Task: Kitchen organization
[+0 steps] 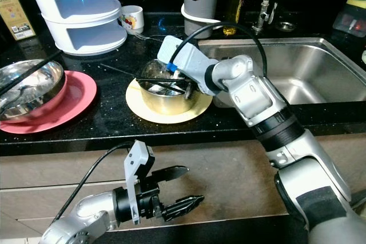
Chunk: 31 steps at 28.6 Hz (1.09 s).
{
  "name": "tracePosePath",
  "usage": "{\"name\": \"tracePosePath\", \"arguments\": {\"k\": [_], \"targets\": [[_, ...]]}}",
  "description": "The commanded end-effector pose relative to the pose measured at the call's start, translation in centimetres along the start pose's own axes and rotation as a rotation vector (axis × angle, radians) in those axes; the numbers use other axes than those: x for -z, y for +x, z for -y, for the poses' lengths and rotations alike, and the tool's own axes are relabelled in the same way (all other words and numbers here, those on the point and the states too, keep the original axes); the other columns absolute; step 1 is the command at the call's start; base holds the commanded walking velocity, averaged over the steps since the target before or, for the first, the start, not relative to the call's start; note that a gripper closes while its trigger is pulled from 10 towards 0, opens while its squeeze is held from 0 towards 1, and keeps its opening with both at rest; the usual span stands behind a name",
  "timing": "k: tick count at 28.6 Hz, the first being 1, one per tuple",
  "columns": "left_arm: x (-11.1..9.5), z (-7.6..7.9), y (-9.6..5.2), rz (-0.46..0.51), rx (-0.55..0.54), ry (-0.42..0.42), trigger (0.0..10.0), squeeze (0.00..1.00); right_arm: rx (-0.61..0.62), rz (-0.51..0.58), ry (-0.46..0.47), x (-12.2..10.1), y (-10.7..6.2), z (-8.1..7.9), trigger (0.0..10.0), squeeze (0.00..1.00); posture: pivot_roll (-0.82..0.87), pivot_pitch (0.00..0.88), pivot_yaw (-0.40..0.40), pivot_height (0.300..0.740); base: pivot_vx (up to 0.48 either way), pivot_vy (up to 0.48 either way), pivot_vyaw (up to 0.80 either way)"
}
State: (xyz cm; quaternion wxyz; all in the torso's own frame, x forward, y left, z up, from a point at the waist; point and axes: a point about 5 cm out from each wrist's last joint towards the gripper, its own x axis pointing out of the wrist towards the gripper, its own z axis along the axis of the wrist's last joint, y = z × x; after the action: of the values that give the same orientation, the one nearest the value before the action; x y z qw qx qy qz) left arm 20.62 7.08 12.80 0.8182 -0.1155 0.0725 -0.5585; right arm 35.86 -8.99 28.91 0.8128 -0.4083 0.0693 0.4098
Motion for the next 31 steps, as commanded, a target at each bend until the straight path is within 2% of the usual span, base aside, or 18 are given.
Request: {"name": "tracePosePath", "arguments": {"k": [1, 3, 6, 9, 10, 11, 12, 14, 15, 16, 17, 18, 19, 20, 21, 23, 24, 31], "targets": [[0.3, 0.0, 0.1, -0.007, 0.012, -0.011, 10.0, 0.00, -0.005, 0.007, -0.048, -0.9, 0.0, 0.0, 0.1, 0.00, 0.00, 0.013, -0.056, 0.740, 0.000, 0.000, 0.00], [0.2, 0.0, 0.2, -0.005, 0.012, -0.013, 10.0, 0.00, -0.003, 0.014, -0.048, -1.1, 0.1, 0.0, 0.0, 0.00, 0.00, 0.018, -0.056, 0.740, 0.000, 0.000, 0.00], [0.2, 0.1, 0.1, -0.003, 0.010, -0.011, 10.0, 0.00, 0.027, 0.087, -0.016, -1.9, 0.1, 0.2, 0.0, 0.00, 0.01, 0.022, -0.057, 0.740, 0.000, 0.000, 0.00], [0.2, 0.1, 0.1, 0.002, 0.005, -0.012, 10.0, 0.00, 0.031, 0.359, 0.050, -4.7, -0.5, 0.5, 0.0, 0.00, 0.01, 0.025, -0.058, 0.740, 0.000, 0.000, 0.00], [0.2, 0.1, 0.1, 0.002, 0.005, -0.012, 10.0, 0.00, 0.031, 0.359, 0.050, -4.7, -0.5, 0.5, 0.0, 0.00, 0.01, 0.025, -0.058, 0.740, 0.000, 0.000, 0.00], [0.1, 0.1, 0.1, 0.003, 0.005, -0.013, 10.0, 0.00, 0.077, 0.586, 0.070, -6.7, -1.7, 0.9, 0.0, 0.00, 0.01, 0.029, -0.057, 0.740, 0.000, 0.000, 0.00], [0.1, 0.1, 0.0, 0.004, 0.005, -0.014, 10.0, 0.00, 0.085, 0.668, 0.090, -7.3, -2.3, 1.0, 0.0, 0.00, 0.01, 0.029, -0.057, 0.740, 0.000, 0.000, 0.00], [0.1, 0.1, 0.0, 0.003, 0.007, -0.015, 10.0, 0.00, 0.123, 0.798, 0.131, -8.3, -3.4, 1.2, 0.0, 0.00, 0.01, 0.029, -0.057, 0.740, 0.000, 0.000, 0.00], [0.1, 0.1, 0.0, 0.003, 0.007, -0.015, 10.0, 0.00, 0.123, 0.798, 0.131, -8.3, -3.4, 1.2, 0.0, 0.00, 0.01, 0.029, -0.057, 0.740, 0.000, 0.000, 0.00], [0.1, 0.1, 0.0, 0.002, 0.008, -0.015, 10.0, 0.00, 0.156, 0.833, 0.136, -8.5, -3.8, 1.4, 0.9, 0.00, 0.01, 0.029, -0.057, 0.740, 0.000, 0.000, 0.00], [0.1, 0.1, 0.0, 0.002, 0.008, -0.015, 10.0, 0.00, 0.156, 0.833, 0.136, -8.5, -3.8, 1.4, 0.9, 0.00, 0.01, 0.029, -0.057, 0.740, 0.000, 0.000, 0.00], [0.1, 0.1, 0.0, 0.001, 0.010, -0.015, 10.0, 0.00, 0.175, 0.879, 0.229, -8.6, -4.2, 2.1, 10.0, 0.00, 0.01, 0.030, -0.050, 0.740, 0.000, 0.000, 0.00], [0.1, 0.1, 0.0, 0.000, 0.011, -0.015, 10.0, 0.00, 0.181, 0.896, 0.275, -8.6, -4.3, 2.3, 10.0, 0.00, 0.01, 0.030, -0.050, 0.740, 0.000, 0.000, 0.00], [0.1, 0.1, 0.0, 0.000, 0.011, -0.015, 10.0, 0.00, 0.181, 0.896, 0.275, -8.6, -4.3, 2.3, 10.0, 0.00, 0.01, 0.030, -0.050, 0.740, 0.000, 0.000, 0.00], [0.1, 0.1, 0.0, 0.000, 0.012, -0.016, 10.0, 0.00, 0.181, 0.909, 0.328, -8.4, -4.1, 2.4, 10.0, 0.00, 0.01, 0.030, -0.048, 0.740, 0.000, 0.000, 0.00], [0.1, 0.1, 0.0, 0.000, 0.013, -0.016, 10.0, 0.00, 0.175, 0.909, 0.343, -8.3, -4.1, 2.4, 10.0, 0.00, 0.01, 0.030, -0.048, 0.740, 0.000, 0.000, 0.00], [0.1, 0.1, 0.0, 0.001, 0.014, -0.016, 10.0, 0.00, 0.189, 0.908, 0.381, -8.0, -3.8, 2.7, 10.0, 0.00, 0.02, 0.031, -0.050, 0.740, 0.000, 0.000, -0.80], [-0.1, 0.3, 0.1, 0.005, 0.026, -0.003, 10.0, 0.00, 0.305, 0.822, 0.434, -6.4, -2.4, 3.6, 10.0, 0.00, 0.02, 0.033, -0.053, 0.740, 0.000, 0.000, -0.78]]}}
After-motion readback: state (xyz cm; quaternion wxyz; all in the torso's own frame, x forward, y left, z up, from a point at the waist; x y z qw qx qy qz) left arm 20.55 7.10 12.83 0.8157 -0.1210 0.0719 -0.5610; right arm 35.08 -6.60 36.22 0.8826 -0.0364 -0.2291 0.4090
